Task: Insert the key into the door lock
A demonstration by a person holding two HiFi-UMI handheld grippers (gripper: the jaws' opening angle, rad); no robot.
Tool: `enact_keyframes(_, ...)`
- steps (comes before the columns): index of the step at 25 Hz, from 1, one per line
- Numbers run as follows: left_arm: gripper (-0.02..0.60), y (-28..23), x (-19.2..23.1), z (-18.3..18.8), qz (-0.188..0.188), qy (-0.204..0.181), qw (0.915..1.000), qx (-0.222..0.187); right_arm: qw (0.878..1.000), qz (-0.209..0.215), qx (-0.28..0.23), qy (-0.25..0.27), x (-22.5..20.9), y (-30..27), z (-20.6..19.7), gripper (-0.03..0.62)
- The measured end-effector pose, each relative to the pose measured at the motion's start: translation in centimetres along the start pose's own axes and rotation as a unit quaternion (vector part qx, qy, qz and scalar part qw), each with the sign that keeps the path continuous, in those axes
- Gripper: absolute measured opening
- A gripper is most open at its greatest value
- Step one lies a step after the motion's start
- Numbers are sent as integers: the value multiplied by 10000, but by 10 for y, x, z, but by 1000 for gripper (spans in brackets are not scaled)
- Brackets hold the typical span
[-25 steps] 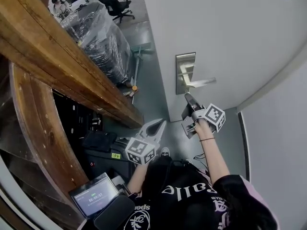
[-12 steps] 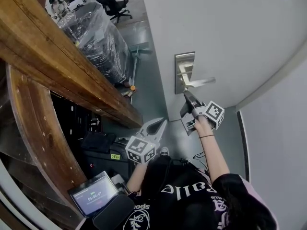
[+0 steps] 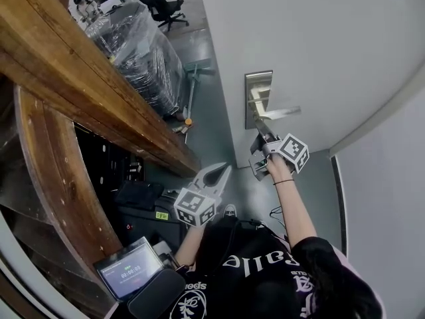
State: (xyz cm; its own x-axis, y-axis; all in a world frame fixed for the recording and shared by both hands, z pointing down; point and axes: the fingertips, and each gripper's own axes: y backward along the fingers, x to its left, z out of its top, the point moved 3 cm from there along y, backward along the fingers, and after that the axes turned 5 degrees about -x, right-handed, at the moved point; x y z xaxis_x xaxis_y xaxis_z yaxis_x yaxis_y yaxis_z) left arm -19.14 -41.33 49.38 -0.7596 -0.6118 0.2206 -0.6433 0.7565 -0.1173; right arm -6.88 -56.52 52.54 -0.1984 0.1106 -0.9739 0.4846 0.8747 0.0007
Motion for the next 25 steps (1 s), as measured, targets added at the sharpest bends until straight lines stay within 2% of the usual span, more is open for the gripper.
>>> enact_keyframes(4,5,3,-4,-2,69,-6,10000,-5,9913,-201,452,1217,2,16,-11,38)
enact_keyframes(6,5,5,-6,-3,138,7,9999,-25,9851,-242,648,1577,4,30,-17,38)
enact_keyframes(12,5,10,-31,-10,300,133,9994,-81,9683,-185,1283,2135,11,89,-31,37)
enact_keyframes(19,5,24,-88,-33,576,375,9976,-71,9323,-49,1791,3141,25,170,-41,37)
enact_keyframes(25,5,55,-142,-69,916,626,9937,184,9172,192,2227,3300,27,223,-61,34)
